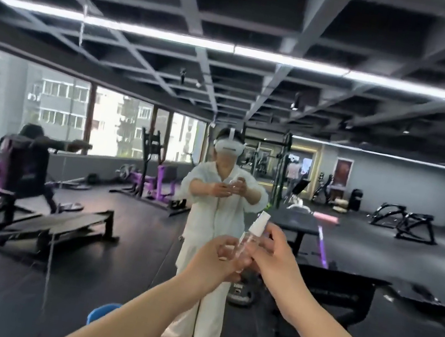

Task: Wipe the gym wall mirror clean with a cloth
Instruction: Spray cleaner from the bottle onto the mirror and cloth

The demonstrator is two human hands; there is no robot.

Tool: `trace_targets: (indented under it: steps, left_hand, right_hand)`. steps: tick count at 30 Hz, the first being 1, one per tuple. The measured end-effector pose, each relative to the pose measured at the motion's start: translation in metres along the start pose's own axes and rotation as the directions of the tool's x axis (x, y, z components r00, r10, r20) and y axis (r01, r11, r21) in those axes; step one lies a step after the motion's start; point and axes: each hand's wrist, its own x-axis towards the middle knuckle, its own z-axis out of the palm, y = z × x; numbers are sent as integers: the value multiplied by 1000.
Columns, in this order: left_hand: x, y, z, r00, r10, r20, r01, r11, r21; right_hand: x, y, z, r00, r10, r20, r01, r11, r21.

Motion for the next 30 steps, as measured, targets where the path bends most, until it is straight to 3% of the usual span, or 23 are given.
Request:
trace_targets:
  steps: [7, 16, 20, 25, 30]
  left_hand:
    - [40, 44, 68, 975, 199, -102, -189, 977, 99]
    - [52, 40, 101, 980, 198, 5, -197, 979, -43]
    - [53, 42, 95, 972, 170, 159, -150, 980, -129]
    - [61, 59, 76, 938, 163, 306, -13, 897, -441]
    - [69, 75, 43, 955, 113, 274, -2, 927, -375]
  right_hand:
    - [21, -41, -67, 976, -157, -149, 170, 982, 84]
    - [38, -33, -106, 981, -183, -71, 191, 974, 124]
    - [36, -38, -106, 970, -241, -31, 242, 969, 49]
    - [49, -53, -89, 964, -247, 100, 255, 964, -79]
    - [74, -77, -66, 925, -374, 63, 371, 859, -354]
